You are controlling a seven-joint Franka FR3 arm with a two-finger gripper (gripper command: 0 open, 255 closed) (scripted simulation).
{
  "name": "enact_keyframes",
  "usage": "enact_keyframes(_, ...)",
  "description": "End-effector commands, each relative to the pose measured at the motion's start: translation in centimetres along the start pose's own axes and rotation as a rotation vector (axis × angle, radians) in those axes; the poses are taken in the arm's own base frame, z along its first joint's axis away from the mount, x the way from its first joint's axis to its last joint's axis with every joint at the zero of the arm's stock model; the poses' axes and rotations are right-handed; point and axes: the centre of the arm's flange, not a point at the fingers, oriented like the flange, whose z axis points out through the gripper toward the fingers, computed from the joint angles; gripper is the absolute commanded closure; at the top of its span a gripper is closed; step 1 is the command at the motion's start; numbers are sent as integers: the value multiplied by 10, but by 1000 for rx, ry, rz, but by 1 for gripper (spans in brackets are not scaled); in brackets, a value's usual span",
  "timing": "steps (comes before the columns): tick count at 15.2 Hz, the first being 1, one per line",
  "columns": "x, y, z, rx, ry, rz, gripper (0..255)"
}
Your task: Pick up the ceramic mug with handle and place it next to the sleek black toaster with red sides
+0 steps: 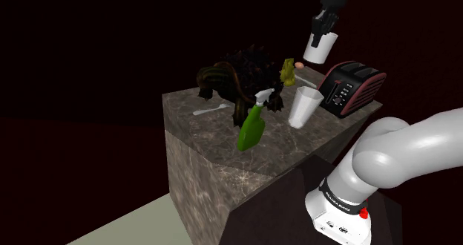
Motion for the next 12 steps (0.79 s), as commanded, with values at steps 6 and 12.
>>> enact_keyframes(6, 34, 87, 4, -1, 0, -1, 255)
enact_keyframes(12, 62, 161, 9, -1, 0, -1, 255)
